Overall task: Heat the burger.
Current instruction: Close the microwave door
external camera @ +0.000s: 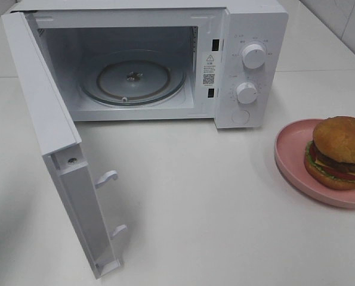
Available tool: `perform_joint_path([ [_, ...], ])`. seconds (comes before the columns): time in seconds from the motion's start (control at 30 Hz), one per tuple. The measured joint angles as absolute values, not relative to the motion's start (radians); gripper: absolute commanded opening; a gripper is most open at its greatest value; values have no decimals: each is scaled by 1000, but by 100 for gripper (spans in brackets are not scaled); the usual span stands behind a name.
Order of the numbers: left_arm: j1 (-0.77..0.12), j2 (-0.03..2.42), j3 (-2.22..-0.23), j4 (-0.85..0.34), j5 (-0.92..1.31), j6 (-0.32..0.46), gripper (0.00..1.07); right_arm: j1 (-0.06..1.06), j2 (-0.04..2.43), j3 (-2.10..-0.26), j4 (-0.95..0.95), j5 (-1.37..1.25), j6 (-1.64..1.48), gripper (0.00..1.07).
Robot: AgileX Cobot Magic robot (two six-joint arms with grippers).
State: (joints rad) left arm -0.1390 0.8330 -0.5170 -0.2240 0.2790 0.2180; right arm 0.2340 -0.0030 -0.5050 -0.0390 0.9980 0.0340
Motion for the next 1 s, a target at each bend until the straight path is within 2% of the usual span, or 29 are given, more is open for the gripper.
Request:
perform_joint_path([
  [0.07,-139,932,-517,-224,201,260,0,234,-3,-505,-39,998,34,64],
  [0.2,-142,1034,-517,-224,102,286,0,234,-3,-505,-39,998,34,64],
  [0.6,-233,1285,-517,-225,-168,284,0,234,-3,-505,-39,998,34,64],
  [1.0,-291,1448,-603,-224,-227,279,0,234,-3,-505,-39,998,34,64],
])
